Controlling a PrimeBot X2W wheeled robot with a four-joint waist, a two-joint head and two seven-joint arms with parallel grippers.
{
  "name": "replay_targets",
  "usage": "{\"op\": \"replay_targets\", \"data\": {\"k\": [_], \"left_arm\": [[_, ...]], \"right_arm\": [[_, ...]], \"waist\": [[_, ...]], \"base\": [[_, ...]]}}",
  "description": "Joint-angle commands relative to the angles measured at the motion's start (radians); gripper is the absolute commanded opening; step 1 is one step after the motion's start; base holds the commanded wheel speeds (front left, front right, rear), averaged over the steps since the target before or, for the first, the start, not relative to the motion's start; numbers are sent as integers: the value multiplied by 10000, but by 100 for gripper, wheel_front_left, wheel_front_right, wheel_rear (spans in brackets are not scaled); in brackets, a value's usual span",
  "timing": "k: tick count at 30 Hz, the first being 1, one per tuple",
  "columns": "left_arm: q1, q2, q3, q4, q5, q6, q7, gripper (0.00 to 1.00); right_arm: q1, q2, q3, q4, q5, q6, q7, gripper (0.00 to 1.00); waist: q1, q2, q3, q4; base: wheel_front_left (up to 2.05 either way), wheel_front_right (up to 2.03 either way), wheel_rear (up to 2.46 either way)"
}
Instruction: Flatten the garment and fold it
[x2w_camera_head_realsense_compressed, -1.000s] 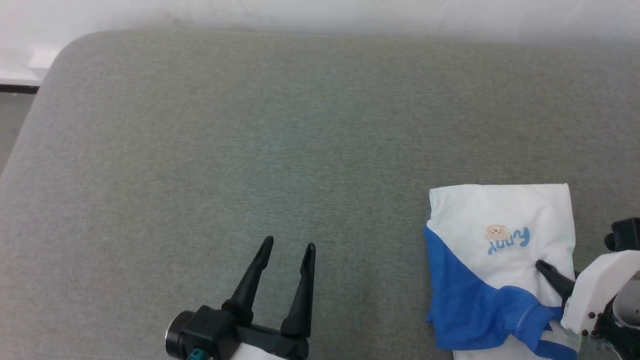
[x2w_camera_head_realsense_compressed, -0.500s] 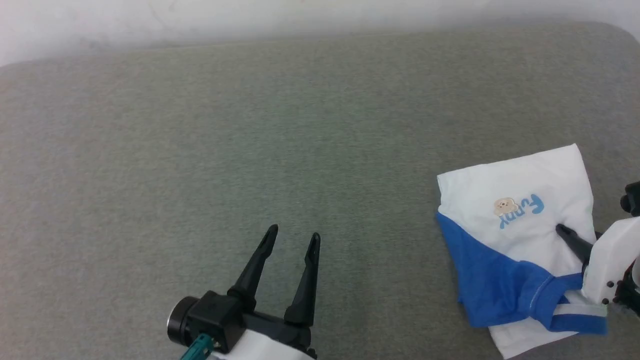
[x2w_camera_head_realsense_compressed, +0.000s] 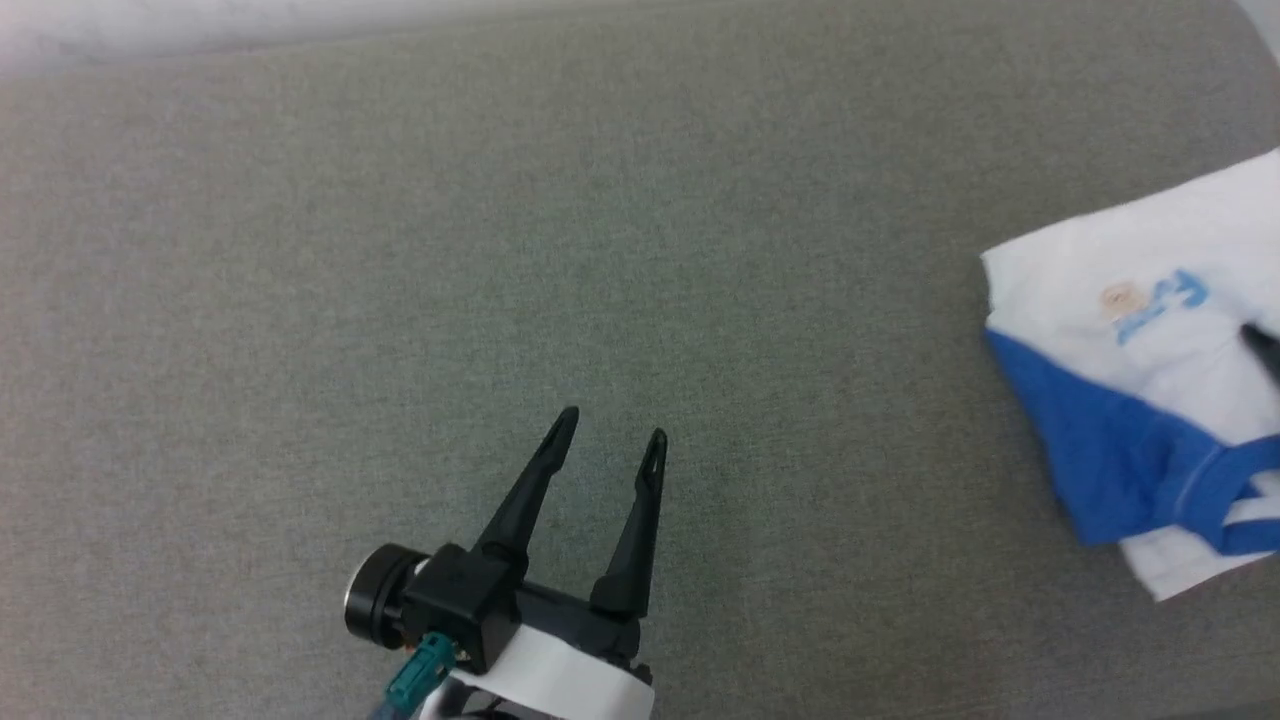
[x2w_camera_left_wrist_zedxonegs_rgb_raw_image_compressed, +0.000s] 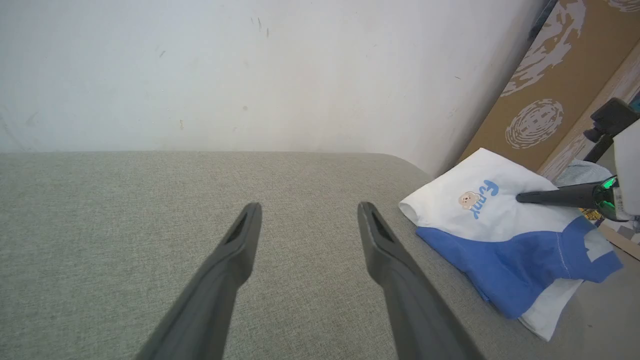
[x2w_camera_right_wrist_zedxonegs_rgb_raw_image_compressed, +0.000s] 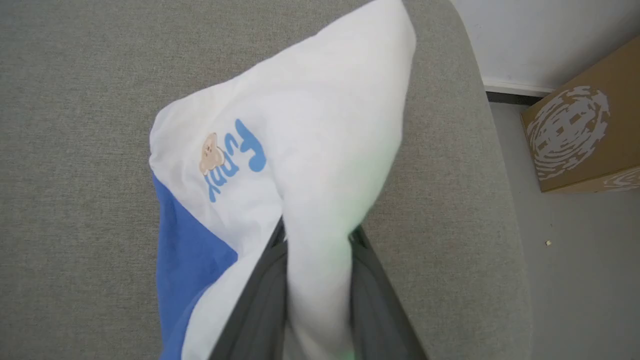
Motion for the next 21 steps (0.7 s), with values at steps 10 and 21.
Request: {"op": "replay_targets", "data": {"k": [10, 21], "left_arm": [[-958, -130, -343, -337, 917, 375, 292, 100], [-1627, -296, -717, -545, 1612, 561, 604, 100]], "right_arm": [[-1071, -1994, -2, 1163, 613, -19, -1123, 0], [-1756, -3679, 284, 2926, 1108, -19, -2285, 0]], "waist": [[-1, 1, 2028, 478], [-1, 1, 3031, 728]], "base": [[0, 0, 0], [0, 0, 0]]}}
